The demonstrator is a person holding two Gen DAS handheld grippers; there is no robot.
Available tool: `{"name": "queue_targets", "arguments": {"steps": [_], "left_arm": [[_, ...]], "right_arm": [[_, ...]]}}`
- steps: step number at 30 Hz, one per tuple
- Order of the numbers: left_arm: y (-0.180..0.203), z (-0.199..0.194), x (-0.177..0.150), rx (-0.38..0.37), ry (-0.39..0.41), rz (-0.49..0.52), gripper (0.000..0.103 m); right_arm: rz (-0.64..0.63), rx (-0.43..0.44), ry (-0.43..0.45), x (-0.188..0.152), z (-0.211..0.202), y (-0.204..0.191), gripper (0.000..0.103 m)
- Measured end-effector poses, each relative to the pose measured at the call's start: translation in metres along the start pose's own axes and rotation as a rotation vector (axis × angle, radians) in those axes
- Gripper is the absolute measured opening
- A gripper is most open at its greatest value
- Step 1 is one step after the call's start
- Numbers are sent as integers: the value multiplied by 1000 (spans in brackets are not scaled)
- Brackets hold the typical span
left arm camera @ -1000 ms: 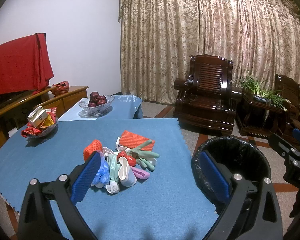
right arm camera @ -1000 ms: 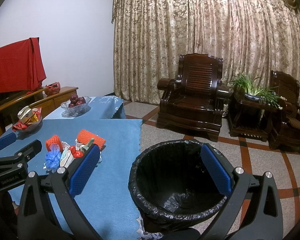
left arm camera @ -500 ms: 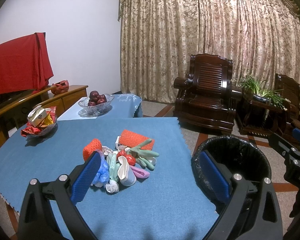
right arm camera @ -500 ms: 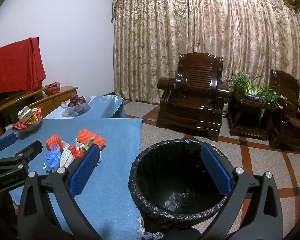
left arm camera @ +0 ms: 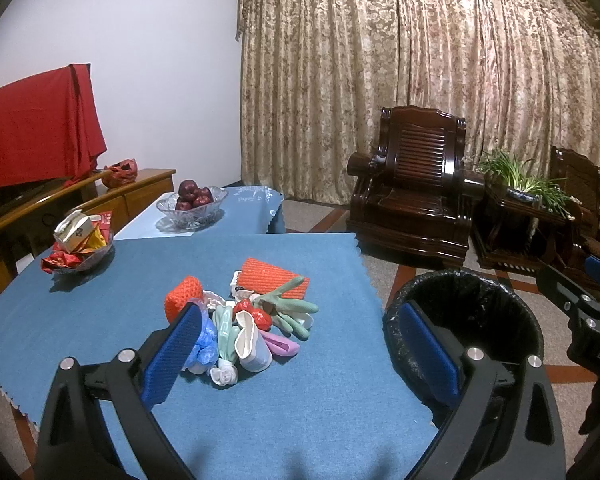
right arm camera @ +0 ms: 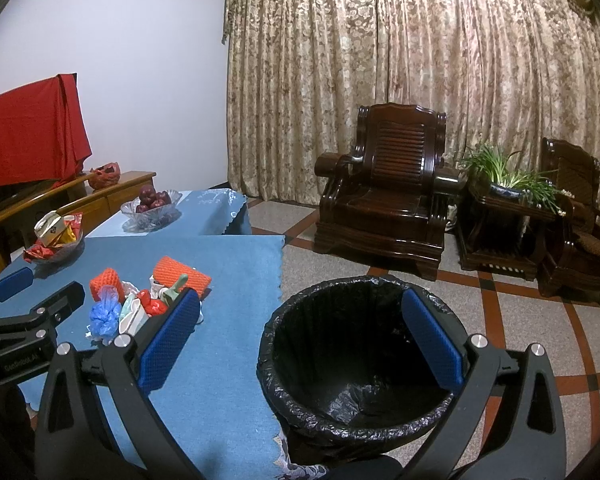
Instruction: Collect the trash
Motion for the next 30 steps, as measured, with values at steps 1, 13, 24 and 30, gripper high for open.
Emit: {"name": "queue_targets", "arguments": {"steps": [1,13,24,30], "left_arm": [[-1,-1,1,0,0,0,97],[1,1,-1,-2,-1,-4,97],[-47,25,-33,90,-2,-11,97],[-88,35,-50,144,-10,-34,97]], "right_arm": [[0,0,0,0,0,0,98],[-2,3,0,-7,6,-5,98],[-4,86,-41,-29,59,-57,98],[-20,164,-82,-48,90,-96,98]]}}
Point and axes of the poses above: each gripper's, at about its wrist camera, not at the fingertips, and z roughly the way its jaws point, y to its right, x to its top, the point moved 7 cm from there along z, roughly the way its jaws point, and after that the axes turned 9 degrees about y, right-handed, at the moved point
